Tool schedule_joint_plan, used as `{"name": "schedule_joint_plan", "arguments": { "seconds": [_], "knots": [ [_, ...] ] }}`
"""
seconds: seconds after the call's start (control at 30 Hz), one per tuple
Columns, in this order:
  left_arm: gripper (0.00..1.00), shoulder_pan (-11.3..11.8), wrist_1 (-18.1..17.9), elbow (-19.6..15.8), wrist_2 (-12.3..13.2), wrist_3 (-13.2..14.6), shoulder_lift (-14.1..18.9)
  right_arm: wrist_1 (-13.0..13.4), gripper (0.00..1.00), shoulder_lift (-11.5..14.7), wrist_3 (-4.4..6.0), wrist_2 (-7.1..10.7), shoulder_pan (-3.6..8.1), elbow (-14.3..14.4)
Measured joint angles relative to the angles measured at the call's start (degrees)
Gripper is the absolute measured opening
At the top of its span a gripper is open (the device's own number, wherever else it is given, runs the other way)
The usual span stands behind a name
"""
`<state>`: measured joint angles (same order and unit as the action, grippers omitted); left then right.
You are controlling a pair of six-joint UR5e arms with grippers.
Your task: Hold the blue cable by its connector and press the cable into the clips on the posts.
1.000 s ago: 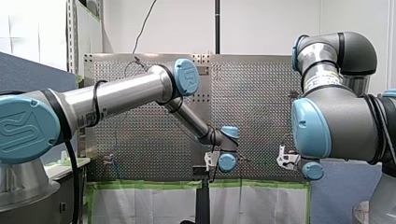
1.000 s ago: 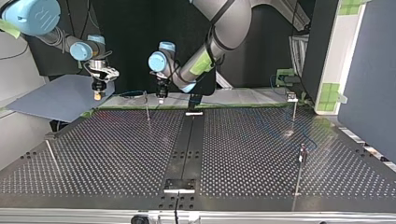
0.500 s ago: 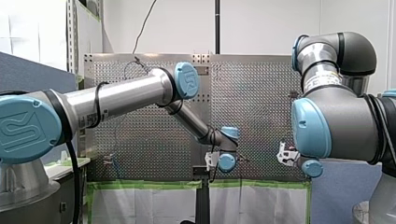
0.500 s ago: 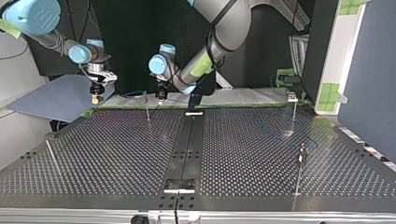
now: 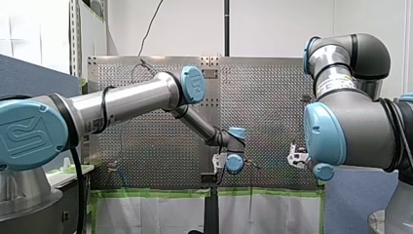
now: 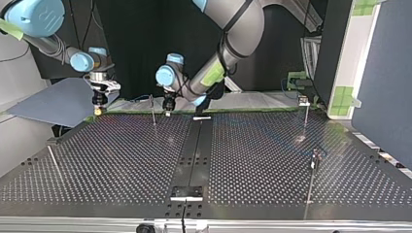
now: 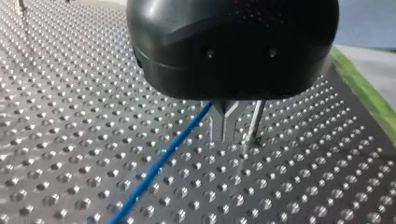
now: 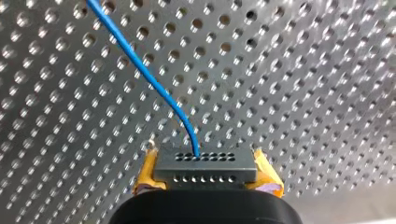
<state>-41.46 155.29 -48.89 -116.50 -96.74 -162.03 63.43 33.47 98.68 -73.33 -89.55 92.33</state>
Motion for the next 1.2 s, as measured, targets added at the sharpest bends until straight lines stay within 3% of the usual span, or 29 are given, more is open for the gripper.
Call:
{"name": "schedule_joint_plan", "arguments": {
  "seconds": [0.3, 0.5, 0.77, 1.2],
  "knots": [
    [0.01, 2.1, 2.4, 0.6, 1.2, 0.0, 0.0, -0.8, 0.00, -0.1, 0.67, 2.12, -0.88, -2.5],
    [0.01, 2.7, 3.6, 1.0, 1.9, 0.0, 0.0, -1.0, 0.00, -0.1, 1.52, 2.19, -1.35, -3.6],
    [0.01, 2.5, 4.3, 1.4, 3.0, 0.0, 0.0, -1.0, 0.00, -0.2, 1.74, 2.19, -1.68, -3.9],
    [0.01, 2.3, 4.2, 1.4, 2.7, 0.0, 0.0, -1.2, 0.00, -0.3, 2.58, 2.22, -1.81, -4.9]
  ]
}}
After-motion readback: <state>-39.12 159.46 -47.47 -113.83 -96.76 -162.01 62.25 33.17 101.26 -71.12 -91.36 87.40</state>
